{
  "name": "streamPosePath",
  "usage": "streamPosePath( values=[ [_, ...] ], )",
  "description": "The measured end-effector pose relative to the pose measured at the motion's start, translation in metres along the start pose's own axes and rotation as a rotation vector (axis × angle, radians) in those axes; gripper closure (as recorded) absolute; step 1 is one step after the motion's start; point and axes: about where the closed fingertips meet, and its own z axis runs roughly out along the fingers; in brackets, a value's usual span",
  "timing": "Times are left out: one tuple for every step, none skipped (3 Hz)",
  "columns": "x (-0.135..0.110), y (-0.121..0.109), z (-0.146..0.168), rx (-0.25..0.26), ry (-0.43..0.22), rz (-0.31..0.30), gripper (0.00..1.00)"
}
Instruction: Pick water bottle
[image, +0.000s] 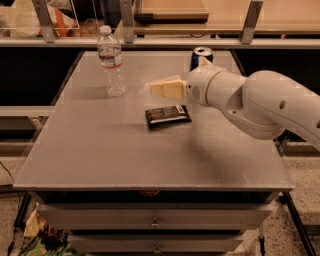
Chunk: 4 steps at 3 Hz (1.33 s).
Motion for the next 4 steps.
streamPosePath(
  values=[
    [-0.022,0.013,0.03,-0.059,-0.036,0.001,0.0],
    [-0.051,0.026,0.045,-0.105,-0.076,-0.028,0.0],
    [-0.05,0.031,0.064,-0.127,-0.076,-0.028,0.0],
    [-0.038,0.03,0.085,-0.148,-0.079,-0.027,0.0]
  ],
)
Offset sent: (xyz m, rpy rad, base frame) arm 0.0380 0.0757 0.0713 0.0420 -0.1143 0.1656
